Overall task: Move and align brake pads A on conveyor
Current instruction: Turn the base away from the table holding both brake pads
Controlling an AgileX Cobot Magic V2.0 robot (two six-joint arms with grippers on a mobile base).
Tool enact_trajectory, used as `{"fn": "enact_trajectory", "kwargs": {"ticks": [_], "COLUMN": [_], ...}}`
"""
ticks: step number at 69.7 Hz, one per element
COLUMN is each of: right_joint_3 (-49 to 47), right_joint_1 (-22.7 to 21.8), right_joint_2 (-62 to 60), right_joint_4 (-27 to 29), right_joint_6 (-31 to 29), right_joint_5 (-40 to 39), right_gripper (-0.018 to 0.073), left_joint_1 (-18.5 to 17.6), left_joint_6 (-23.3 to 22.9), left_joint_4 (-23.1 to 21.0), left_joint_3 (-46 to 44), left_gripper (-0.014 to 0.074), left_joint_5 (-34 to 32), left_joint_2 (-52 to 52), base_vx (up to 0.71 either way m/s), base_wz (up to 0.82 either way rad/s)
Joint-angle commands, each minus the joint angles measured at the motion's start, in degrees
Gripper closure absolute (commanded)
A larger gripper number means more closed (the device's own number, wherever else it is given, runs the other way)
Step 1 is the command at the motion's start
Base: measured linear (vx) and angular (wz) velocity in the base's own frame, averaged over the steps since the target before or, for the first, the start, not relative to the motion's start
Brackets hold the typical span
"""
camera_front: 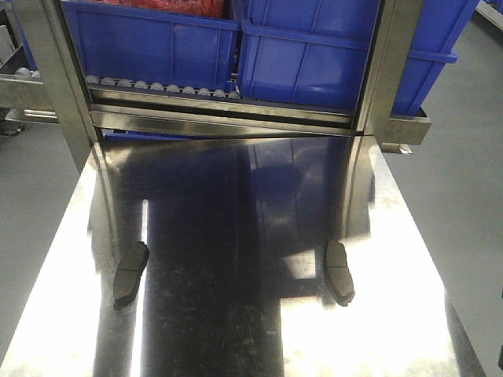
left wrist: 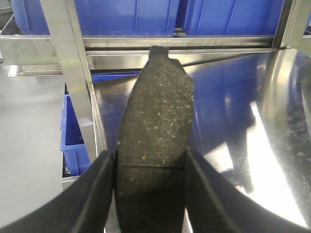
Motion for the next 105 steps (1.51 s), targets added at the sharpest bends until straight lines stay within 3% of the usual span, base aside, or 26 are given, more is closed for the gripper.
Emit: {"fn": "enact_trajectory", "kwargs": {"ticks": [1, 105], "right_joint_3": [-1.32, -1.32], "right_joint_1": [0.02, 0.02], "right_joint_2": [-1.64, -2.29], "right_joint_4": [-0.44, -0.44], "right_joint_6": [-0.45, -0.45], "right_joint_5": [-6.7, -6.66], "right_gripper": [0.0541, 0.0539], "left_joint_1": [-0.17, -0.17], "left_joint_6": [-0.5, -0.5], "left_joint_4": [-1.07, -1.07], "left_joint_3": [-1.86, -1.86], "left_gripper": [0.0482, 0.0482], "left_joint_5": [-5.46, -5.46], "left_joint_2": [0.5, 0.5], "base_vx": [0.0, 0.0], "base_wz": [0.0, -0.01]}}
